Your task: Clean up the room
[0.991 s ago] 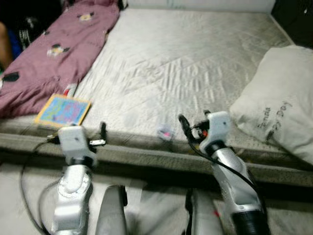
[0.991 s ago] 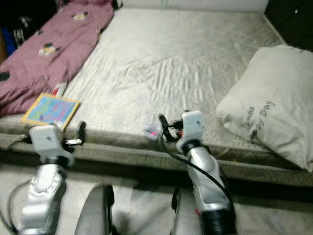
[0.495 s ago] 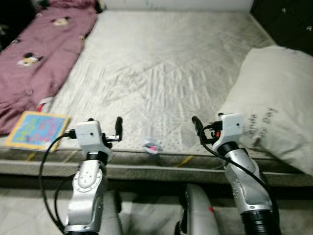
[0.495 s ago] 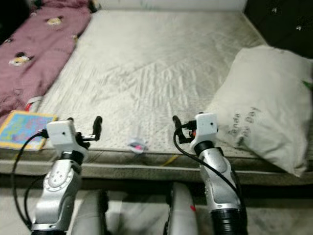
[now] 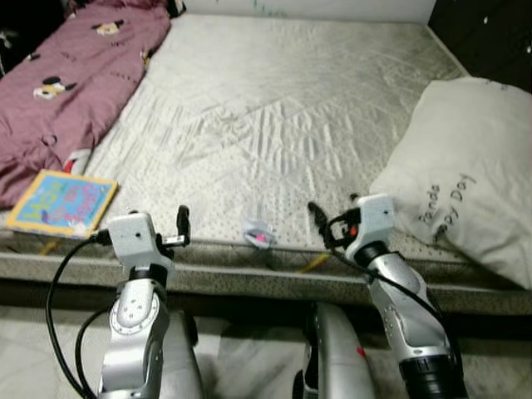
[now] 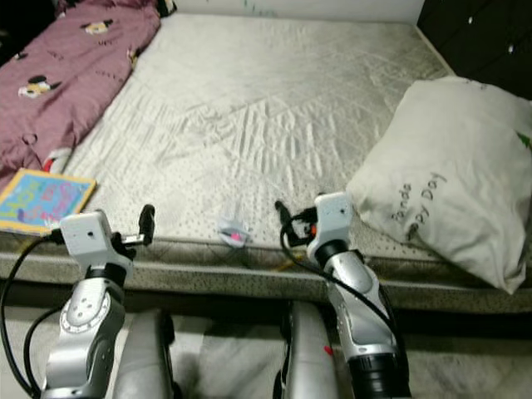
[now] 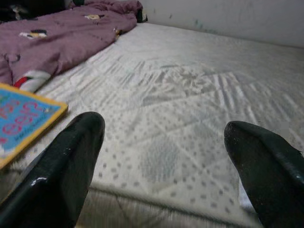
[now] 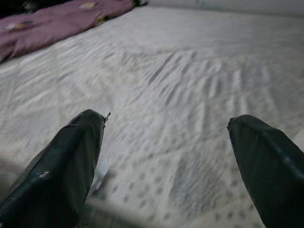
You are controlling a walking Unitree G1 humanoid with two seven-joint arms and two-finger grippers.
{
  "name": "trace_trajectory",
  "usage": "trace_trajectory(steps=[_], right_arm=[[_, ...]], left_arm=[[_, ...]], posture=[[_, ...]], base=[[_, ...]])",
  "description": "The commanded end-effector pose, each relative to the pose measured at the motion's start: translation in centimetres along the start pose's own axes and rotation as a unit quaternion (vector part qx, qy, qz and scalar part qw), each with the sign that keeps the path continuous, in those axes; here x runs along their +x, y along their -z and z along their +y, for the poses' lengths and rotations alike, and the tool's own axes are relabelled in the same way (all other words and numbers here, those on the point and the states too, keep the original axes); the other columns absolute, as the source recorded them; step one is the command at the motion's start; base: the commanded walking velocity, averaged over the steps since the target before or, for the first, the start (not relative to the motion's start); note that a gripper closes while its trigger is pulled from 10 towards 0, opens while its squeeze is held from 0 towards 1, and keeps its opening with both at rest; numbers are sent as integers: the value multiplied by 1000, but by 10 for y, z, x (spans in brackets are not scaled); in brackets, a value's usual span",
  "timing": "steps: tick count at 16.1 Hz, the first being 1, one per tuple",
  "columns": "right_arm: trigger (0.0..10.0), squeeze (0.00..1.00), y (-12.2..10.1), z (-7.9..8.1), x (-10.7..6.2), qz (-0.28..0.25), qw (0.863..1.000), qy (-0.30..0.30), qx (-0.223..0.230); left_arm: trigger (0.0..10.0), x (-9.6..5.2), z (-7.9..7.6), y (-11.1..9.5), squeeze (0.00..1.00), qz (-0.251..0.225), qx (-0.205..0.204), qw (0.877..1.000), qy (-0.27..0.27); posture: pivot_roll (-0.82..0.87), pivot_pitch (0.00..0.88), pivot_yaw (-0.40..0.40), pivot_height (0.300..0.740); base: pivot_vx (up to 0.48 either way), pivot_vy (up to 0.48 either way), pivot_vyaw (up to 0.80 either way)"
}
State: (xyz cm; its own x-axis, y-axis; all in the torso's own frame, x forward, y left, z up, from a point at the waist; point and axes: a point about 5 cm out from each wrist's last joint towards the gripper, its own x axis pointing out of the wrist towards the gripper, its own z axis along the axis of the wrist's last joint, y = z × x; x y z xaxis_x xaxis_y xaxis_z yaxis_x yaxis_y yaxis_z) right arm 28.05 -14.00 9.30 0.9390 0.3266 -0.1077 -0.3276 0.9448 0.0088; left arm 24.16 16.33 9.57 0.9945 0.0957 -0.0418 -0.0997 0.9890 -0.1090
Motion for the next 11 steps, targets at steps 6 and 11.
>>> trace_trajectory(steps=[6,11], right_arm=[[10000,0,19,3,12,88,992,-68,-66],[10000,0,11,30,39,73,985,-128,-93]], left_arm=[[10000,-20,11,-6,0,6,8,1000,-13],[10000,-32,18,-10,0,6,14,999,-38]], posture=[[55,78,-27,522],[113,109,-49,522]], base=[[0,0,0],[0,0,190]])
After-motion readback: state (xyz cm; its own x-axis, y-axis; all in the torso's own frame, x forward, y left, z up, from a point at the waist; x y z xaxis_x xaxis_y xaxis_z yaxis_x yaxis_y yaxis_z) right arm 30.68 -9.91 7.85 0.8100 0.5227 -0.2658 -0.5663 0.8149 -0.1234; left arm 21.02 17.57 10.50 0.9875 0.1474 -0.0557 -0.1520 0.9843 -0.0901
